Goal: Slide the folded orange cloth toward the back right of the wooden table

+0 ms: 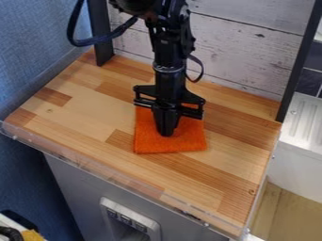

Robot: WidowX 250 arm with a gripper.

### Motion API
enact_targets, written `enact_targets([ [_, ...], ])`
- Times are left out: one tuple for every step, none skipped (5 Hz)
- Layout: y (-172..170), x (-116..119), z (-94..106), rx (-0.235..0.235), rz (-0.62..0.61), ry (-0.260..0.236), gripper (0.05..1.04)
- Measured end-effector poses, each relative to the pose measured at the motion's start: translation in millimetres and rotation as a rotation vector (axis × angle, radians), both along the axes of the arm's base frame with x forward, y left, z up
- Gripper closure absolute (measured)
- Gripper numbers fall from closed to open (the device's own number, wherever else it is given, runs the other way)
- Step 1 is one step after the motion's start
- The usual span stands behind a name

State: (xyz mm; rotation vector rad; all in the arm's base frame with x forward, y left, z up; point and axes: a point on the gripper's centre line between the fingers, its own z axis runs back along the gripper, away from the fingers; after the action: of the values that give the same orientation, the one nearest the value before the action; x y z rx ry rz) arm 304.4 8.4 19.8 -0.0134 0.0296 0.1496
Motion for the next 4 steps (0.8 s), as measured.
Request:
enact_targets([
  [0.7, 4.5, -2.9, 0.000, -0.004, -0.009, 1.020],
  [1.2, 13.1, -7.8, 0.002, -0.011, -0.023, 1.020],
  [-0.8, 19.6, -9.0, 0.008, -0.021, -0.041, 1.020],
  [-6.8, 27.0, -9.1, 0.010, -0.037, -0.054, 1.020],
])
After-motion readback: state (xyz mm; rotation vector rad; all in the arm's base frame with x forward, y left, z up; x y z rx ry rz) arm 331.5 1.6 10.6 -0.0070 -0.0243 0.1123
